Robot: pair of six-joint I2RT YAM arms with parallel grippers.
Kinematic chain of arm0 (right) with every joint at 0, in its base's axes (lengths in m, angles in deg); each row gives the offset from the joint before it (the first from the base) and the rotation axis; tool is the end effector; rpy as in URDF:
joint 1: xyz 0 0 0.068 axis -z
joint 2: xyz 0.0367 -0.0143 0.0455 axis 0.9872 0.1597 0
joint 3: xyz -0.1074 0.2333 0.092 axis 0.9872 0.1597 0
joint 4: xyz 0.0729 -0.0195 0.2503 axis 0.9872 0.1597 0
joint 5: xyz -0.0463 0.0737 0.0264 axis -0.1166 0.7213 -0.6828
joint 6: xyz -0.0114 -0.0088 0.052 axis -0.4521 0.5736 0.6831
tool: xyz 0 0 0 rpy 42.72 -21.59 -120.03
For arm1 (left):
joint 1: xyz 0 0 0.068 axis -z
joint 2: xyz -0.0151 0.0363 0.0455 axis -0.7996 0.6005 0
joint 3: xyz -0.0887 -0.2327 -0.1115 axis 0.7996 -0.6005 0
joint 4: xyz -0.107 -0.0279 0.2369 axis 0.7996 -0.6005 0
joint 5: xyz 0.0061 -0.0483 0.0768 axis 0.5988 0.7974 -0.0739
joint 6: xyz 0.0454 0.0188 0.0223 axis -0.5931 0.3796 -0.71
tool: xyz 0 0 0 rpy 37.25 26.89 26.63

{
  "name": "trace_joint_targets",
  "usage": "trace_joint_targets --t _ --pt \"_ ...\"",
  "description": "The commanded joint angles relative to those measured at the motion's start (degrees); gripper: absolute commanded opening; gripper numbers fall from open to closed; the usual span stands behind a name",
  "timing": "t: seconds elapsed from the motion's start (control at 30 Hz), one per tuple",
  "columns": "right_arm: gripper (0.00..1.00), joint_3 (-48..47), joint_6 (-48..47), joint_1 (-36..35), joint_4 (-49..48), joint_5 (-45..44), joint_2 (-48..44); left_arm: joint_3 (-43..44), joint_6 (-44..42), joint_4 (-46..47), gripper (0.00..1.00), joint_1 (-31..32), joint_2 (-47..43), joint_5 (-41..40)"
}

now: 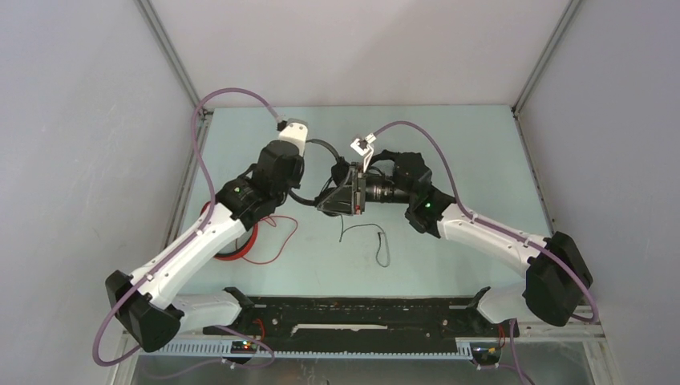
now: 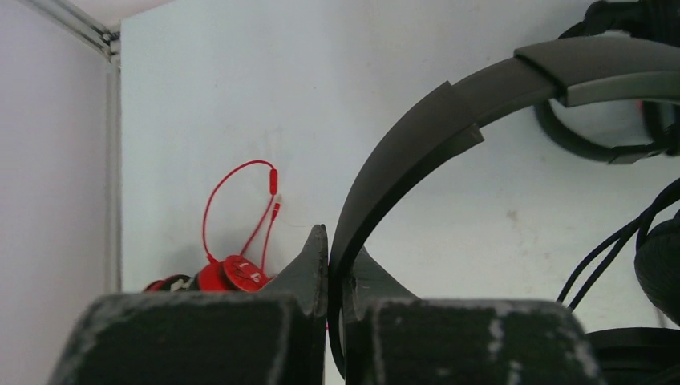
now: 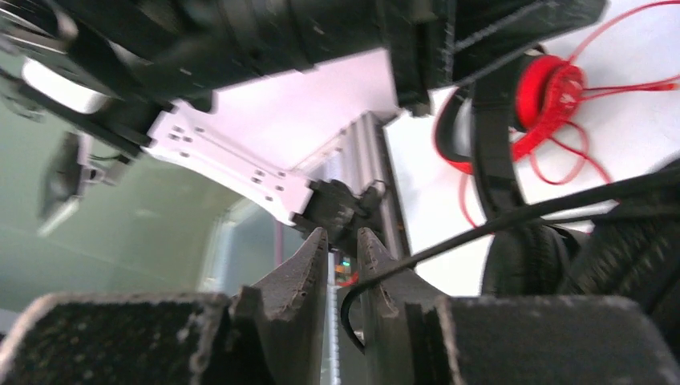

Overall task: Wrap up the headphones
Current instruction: Wrap the headphones cable around the headphones.

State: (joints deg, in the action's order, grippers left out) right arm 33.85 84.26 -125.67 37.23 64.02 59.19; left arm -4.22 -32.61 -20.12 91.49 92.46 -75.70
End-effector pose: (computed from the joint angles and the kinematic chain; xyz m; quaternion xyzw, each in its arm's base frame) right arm 0.2099 0.2434 0.3339 -0.2644 0.6422 0.6561 0.2954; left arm 0.2103 -0.1432 0.3619 0.1416 0.8371 0.0583 0.5252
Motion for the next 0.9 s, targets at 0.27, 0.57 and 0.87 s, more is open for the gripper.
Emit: trace_joint_targets --t 0.27,0.57,0.87 --pt "0.22 6.16 -27.85 -7.22 -1.68 -20.89 -3.26 5.40 27.63 2.21 0.00 -0.34 -3.91 1.54" --pt "0.24 17.60 -44.98 -12.03 -19.61 -31.67 -4.39 8.03 36.28 0.30 0.00 -0.45 -4.86 4.87" --pt "0.25 24.02 -51.80 -13.85 -32.94 -33.66 0.31 12.42 40.01 -2.85 0.00 -0.46 -5.46 8.87"
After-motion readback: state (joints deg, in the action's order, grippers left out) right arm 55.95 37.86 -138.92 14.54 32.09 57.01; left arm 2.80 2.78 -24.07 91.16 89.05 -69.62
